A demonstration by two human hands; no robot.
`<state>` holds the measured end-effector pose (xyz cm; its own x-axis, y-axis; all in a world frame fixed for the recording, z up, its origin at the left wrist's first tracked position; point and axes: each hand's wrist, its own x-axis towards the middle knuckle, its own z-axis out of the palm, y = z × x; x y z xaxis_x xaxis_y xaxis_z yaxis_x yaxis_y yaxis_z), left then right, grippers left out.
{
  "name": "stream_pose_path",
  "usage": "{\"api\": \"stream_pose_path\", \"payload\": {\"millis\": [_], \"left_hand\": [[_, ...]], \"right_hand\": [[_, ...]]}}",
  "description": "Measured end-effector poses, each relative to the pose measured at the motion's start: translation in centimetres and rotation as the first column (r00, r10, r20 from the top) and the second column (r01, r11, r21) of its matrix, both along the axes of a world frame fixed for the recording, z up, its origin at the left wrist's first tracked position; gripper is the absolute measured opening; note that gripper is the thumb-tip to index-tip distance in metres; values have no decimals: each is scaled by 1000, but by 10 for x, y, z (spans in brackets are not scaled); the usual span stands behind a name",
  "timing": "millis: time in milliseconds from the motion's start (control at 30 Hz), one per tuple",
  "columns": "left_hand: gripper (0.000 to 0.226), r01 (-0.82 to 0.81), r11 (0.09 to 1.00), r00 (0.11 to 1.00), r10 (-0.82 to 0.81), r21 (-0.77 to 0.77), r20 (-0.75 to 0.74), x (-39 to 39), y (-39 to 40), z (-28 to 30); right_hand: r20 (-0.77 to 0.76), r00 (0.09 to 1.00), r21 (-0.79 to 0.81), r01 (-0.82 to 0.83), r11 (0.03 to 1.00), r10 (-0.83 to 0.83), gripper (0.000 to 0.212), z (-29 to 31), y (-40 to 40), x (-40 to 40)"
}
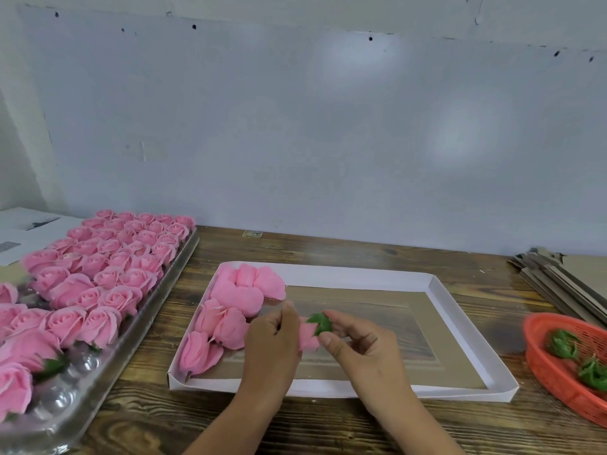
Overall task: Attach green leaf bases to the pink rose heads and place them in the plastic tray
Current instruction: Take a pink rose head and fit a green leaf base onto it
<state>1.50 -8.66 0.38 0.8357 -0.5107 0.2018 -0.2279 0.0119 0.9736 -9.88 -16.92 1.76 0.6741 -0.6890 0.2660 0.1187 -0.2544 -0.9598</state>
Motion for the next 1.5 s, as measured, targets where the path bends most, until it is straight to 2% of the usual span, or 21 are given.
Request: {"api": "stream_pose_path", "payload": {"millis": [100, 267, 367, 467, 600, 833, 900, 1000, 1133, 1400, 1500], "left_hand": [[46, -2, 1000, 1000, 2, 5, 4, 0, 0, 0], [49, -3, 1000, 1000, 3, -8, -31, 0, 1, 0], [50, -2, 1000, 997, 2, -2, -78, 0, 2, 1], [53, -3, 1000, 998, 3, 0, -60, -1, 2, 1], [54, -2, 1000, 997, 2, 1, -76, -1, 2, 1], [51, 53, 998, 979, -55, -16, -199, 0, 2, 1], [52, 56, 998, 980, -61, -30, -191, -1, 2, 2], [57, 29, 999, 995, -31, -30, -94, -2, 3, 3], [56, 10, 998, 998, -13, -57, -54, -2, 3, 2], [51, 80, 996, 966, -86, -38, -243, 0, 3, 3], [59, 65, 997, 956, -74, -40, -285, -1, 3, 7]], "right_hand": [[18, 1000, 25, -1, 1000, 0, 35, 0, -1, 0], [-23, 999, -74, -45, 996, 44, 44, 3, 3, -2], [-25, 999, -58, -49, 997, 48, 43, 2, 3, -2], [-26, 999, -58, -28, 998, 26, 41, 1, 3, -1], [-23, 999, -66, -41, 997, 40, 52, 1, 2, -2], [-19, 993, 35, -113, 993, 113, 36, 3, 1, -3], [-16, 994, 65, -103, 993, 104, 30, 3, 1, -3], [-21, 998, 34, -61, 998, 61, 24, 2, 1, -2], [-27, 998, -12, -50, 999, 50, 31, 2, 2, -2], [-49, 997, 50, -65, 997, 67, 33, 5, 0, -2], [-37, 997, 73, -68, 995, 70, 30, 6, 2, -3]]}}
